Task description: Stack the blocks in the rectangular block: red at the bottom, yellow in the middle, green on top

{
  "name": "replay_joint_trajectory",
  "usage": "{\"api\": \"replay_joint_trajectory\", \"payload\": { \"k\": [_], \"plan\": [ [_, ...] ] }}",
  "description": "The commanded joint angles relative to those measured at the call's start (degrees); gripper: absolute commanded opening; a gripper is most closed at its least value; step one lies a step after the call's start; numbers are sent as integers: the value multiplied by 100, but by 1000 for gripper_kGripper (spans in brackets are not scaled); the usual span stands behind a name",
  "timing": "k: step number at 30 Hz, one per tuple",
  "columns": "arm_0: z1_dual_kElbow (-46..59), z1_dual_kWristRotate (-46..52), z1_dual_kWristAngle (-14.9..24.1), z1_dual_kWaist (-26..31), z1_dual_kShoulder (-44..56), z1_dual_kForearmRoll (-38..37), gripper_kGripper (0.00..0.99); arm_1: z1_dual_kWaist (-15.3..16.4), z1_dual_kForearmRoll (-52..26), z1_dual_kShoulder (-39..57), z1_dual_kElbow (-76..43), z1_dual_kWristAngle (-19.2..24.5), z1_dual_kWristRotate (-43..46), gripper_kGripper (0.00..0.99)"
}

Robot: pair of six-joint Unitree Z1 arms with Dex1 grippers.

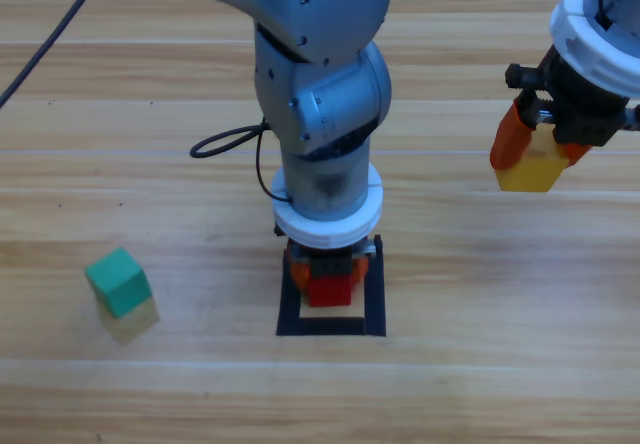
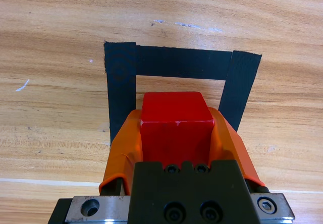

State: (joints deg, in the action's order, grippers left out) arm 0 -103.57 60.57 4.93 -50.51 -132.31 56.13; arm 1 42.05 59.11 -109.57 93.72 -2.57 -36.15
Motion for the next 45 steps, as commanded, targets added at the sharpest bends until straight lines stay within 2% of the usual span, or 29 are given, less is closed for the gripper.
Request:
{"api": "replay_joint_trajectory", "payload": {
  "k": [1, 10, 17, 22, 30, 45],
  "plan": [
    [74, 78, -28, -99, 74, -76, 0, -171, 48, -373, -20, -77, 11, 52],
    [74, 139, -28, -161, 65, -102, 8, -171, 48, -381, -38, -77, 2, 52],
    [83, 157, -36, -178, 30, -137, 192, -171, 48, -381, -38, -77, 2, 52],
    [92, 183, -19, -187, 30, -137, 359, -171, 48, -373, -38, -85, 2, 52],
    [136, 183, -10, -187, 83, -137, 480, -171, 48, -390, -46, -85, -15, 52],
    [206, 236, 8, -231, 241, -128, 491, -171, 39, -460, -29, -77, -33, 52]
  ]
}}
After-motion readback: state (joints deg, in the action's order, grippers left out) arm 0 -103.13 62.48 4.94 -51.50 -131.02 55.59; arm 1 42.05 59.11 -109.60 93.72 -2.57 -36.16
